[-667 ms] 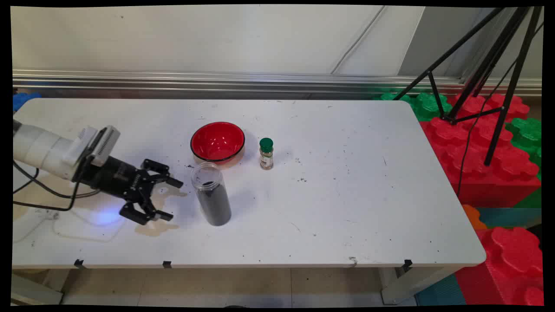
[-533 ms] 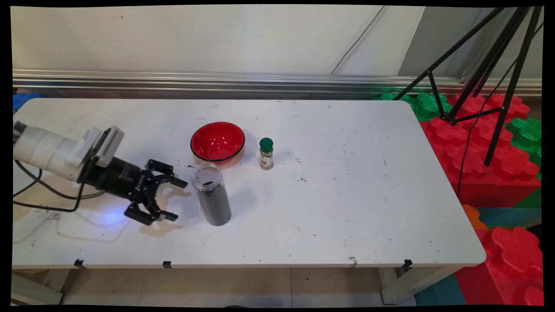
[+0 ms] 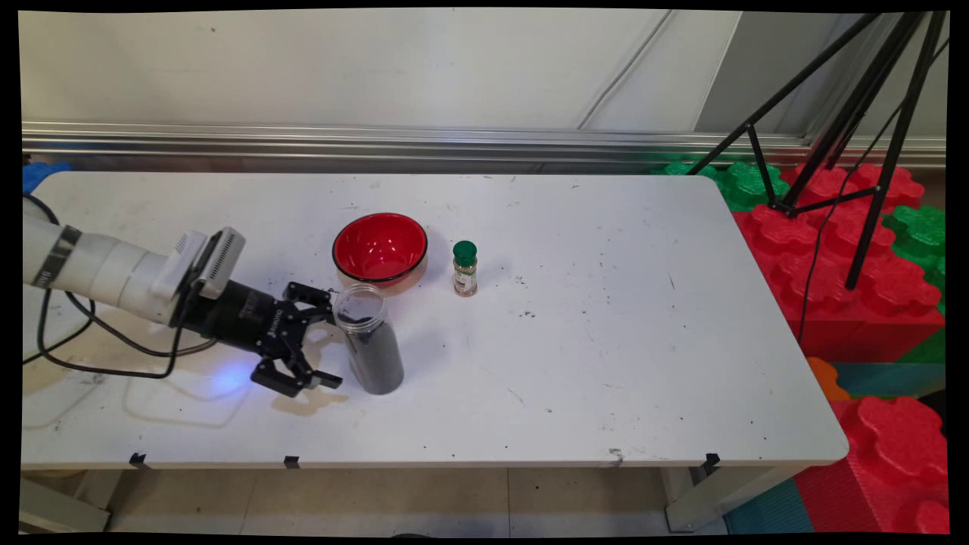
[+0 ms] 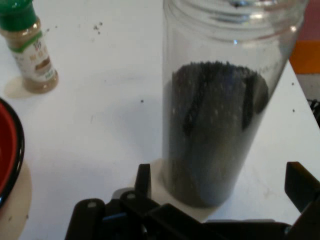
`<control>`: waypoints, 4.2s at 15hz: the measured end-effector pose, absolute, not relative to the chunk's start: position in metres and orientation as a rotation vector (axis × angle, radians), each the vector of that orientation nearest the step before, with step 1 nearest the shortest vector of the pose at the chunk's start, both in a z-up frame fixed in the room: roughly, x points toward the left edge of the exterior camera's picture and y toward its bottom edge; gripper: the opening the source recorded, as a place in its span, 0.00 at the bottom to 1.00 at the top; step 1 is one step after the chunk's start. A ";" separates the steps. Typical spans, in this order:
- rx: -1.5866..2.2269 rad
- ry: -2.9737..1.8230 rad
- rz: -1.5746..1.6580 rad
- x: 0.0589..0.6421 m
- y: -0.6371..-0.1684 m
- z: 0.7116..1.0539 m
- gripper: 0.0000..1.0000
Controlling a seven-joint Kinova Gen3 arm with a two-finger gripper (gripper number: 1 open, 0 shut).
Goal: Pick up the black seasoning powder from the table, then pour the black seasoning powder in the red bowl
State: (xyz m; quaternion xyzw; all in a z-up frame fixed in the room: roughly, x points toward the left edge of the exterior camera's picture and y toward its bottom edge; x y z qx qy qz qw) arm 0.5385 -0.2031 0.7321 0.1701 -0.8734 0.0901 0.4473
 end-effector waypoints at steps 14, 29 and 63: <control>0.395 -2.117 0.256 0.502 -0.222 0.710 1.00; 0.400 -2.050 0.254 0.500 -0.224 0.707 1.00; 0.460 -2.061 0.358 0.516 -0.252 0.764 0.00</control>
